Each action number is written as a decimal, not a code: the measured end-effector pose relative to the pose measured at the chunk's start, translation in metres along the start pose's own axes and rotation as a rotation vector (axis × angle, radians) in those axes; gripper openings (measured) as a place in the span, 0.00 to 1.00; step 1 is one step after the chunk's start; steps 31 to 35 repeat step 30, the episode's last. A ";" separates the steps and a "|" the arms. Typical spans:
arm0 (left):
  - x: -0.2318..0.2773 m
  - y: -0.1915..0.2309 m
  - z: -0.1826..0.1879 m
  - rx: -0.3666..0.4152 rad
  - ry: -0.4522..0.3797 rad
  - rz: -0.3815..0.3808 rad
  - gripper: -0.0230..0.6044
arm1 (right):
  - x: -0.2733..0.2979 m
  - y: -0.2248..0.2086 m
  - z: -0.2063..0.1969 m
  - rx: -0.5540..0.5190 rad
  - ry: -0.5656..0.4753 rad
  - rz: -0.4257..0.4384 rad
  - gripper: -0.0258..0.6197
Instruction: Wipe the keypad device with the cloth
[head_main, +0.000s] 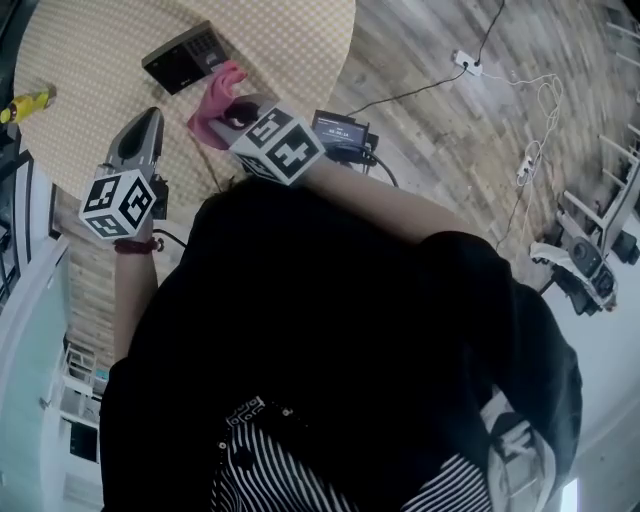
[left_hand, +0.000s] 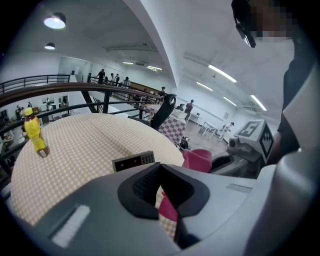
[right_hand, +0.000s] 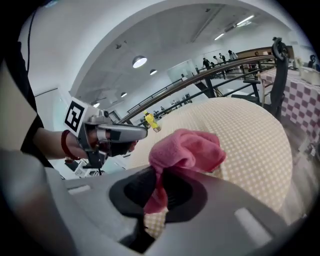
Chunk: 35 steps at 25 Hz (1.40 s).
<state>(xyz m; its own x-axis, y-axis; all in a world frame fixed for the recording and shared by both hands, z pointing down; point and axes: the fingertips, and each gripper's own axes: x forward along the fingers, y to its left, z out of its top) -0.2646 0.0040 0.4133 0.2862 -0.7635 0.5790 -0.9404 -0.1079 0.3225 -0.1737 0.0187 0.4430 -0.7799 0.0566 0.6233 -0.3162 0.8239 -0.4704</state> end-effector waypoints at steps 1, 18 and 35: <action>0.005 -0.010 -0.005 -0.007 0.001 -0.003 0.04 | -0.009 -0.005 0.002 -0.013 -0.009 0.008 0.11; -0.002 -0.029 -0.032 -0.224 -0.111 0.077 0.04 | -0.024 -0.006 0.024 -0.146 -0.021 0.073 0.11; -0.009 -0.023 -0.036 -0.223 -0.118 0.088 0.04 | -0.014 0.002 0.023 -0.169 -0.021 0.088 0.11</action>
